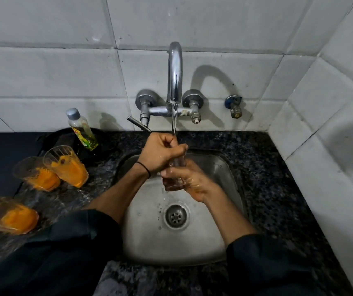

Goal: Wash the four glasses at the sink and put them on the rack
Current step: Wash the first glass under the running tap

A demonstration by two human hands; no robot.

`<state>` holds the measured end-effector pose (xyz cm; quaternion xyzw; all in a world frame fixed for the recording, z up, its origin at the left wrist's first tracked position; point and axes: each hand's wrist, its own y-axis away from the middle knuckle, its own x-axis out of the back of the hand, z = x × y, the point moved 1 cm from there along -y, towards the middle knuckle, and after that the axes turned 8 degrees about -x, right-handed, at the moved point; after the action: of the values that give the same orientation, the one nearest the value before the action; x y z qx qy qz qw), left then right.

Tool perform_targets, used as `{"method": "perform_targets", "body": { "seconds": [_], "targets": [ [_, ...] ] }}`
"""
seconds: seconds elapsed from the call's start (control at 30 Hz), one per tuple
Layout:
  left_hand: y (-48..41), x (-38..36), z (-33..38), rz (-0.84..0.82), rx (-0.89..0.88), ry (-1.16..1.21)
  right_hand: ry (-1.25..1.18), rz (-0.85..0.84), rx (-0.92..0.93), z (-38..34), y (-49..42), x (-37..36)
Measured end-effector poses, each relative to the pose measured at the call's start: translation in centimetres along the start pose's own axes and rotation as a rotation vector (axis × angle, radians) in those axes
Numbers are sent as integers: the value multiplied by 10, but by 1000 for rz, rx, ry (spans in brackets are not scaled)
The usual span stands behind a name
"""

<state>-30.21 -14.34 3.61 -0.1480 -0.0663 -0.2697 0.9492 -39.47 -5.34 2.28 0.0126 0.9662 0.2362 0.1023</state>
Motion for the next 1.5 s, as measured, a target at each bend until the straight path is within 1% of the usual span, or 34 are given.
{"method": "perform_targets", "body": {
  "seconds": [0.03,0.13,0.17,0.2,0.23,0.27,0.37,0.4,0.43,0.47,0.57,0.6,0.63,0.67,0.7,0.77,0.8,0.83,0.87,0.9,0.97,1.0,1.03,1.07,1.1,1.13,1.2,1.23,1.27,1.3,1.33,1.43,1.47,1.5],
  "targets": [
    [-2,-1,0,27,16,-100,79,73,17,0,0,-4],
    [-4,-7,13,227,149,-516,587,525,107,9,-12,-21],
    [-2,-11,18,262,171,-586,714,667,133,13,-15,-26],
    [-2,-14,16,271,162,-586,734,750,172,14,-14,-29],
    [-2,-14,13,259,134,-536,684,739,183,13,-15,-28],
    [-1,-12,9,228,99,-436,549,638,187,9,-13,-23],
    [2,0,2,23,47,-87,88,119,55,-4,0,-7],
    [2,3,2,-22,45,-65,66,38,21,-8,5,-4],
    [1,4,2,-19,54,-108,124,38,12,-9,7,-3],
    [0,3,2,24,79,-196,229,109,23,-9,6,-6],
    [0,-4,9,249,233,-518,776,559,86,-3,-4,-23],
    [1,-7,10,290,257,-543,885,682,113,1,-6,-27],
    [1,-9,8,293,241,-523,902,737,136,2,-5,-29],
    [1,-8,6,263,194,-481,839,705,123,3,-7,-25],
    [2,-6,2,206,135,-401,676,594,106,1,-6,-18],
    [3,0,-2,38,42,-179,287,256,55,-1,-5,-5],
    [3,2,-3,-33,19,-115,153,122,53,-3,-3,0],
    [2,3,-2,-55,6,-108,136,71,51,-5,-1,2],
    [1,2,0,-23,10,-149,180,91,70,-7,-2,2],
    [-1,-1,1,37,34,-242,285,173,87,-8,-3,-1],
    [-4,-7,9,176,128,-487,630,477,122,-7,-7,-12],
    [-4,-10,12,210,167,-550,765,634,124,-4,-7,-16],
    [-3,-12,12,217,165,-547,799,732,154,-1,-5,-21],
    [-3,-13,9,192,145,-493,759,748,174,2,-5,-21],
    [-2,-12,6,161,107,-398,655,684,169,4,-7,-17],
    [0,-10,3,122,73,-262,475,550,135,4,-9,-12],
    [2,-5,-2,26,26,28,75,167,36,4,-5,-2],
    [1,-3,-6,-6,9,89,-32,44,8,3,-2,1],
    [-1,-2,-8,-23,8,83,-54,-1,-13,4,-3,3],
    [-3,-2,-9,-10,24,47,-7,34,-14,7,-6,3],
    [-5,-4,-11,37,58,-25,98,139,-4,9,-9,1],
    [-5,-14,-9,243,181,-394,650,596,50,17,-21,-12],
    [-4,-17,-7,263,187,-417,763,736,97,16,-19,-18],
    [-3,-20,-7,236,163,-363,776,791,148,15,-16,-20]
  ]
}}
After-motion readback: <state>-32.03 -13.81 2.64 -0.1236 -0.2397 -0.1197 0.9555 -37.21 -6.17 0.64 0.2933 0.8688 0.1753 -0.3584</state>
